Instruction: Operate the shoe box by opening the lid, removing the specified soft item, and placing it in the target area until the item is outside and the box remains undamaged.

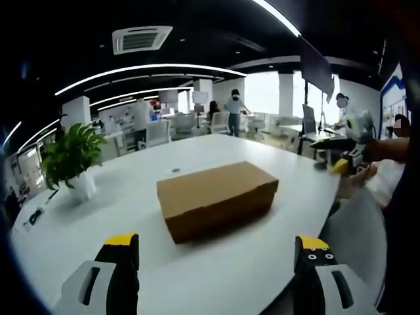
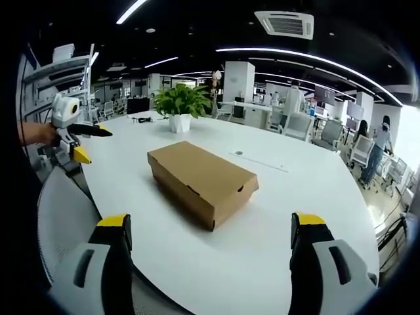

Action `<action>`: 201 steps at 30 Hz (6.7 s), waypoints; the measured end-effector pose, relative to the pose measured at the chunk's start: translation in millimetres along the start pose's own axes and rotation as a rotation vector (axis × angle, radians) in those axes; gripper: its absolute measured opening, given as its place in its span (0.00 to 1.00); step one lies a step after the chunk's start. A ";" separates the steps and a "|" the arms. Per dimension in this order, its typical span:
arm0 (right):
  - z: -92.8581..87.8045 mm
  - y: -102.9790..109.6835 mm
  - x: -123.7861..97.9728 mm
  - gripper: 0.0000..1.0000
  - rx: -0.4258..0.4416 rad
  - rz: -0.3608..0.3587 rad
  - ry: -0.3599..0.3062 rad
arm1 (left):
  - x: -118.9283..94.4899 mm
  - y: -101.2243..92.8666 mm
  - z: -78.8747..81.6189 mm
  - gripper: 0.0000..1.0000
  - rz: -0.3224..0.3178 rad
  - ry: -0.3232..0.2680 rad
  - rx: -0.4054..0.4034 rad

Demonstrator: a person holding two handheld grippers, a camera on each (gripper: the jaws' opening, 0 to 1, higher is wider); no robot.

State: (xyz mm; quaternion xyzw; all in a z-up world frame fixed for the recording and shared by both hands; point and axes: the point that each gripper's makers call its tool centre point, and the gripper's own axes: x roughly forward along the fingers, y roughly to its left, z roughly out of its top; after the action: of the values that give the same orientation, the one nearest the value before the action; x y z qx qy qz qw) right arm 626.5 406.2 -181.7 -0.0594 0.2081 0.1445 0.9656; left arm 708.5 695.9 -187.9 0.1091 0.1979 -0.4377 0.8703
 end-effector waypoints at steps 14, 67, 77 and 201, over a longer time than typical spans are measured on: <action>-3.8 -2.7 5.8 0.93 0.011 -0.003 0.007 | 21.1 5.3 6.3 0.99 -0.024 0.000 0.005; -8.1 -17.6 72.2 0.74 -0.013 0.046 0.007 | 102.0 49.5 1.5 0.74 -0.100 0.086 0.102; -19.3 -15.5 91.7 0.67 -0.033 0.062 0.037 | 115.1 61.3 -10.2 0.69 -0.102 0.119 0.108; -34.0 106.6 148.0 0.41 0.012 0.182 0.128 | 28.6 99.7 -89.4 0.43 -0.041 0.304 0.048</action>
State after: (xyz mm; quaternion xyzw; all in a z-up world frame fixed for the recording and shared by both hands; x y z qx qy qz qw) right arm 710.1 539.3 -280.3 -0.0435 0.2749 0.2262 0.9335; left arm 781.9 767.0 -279.1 0.1910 0.3190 -0.4383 0.8183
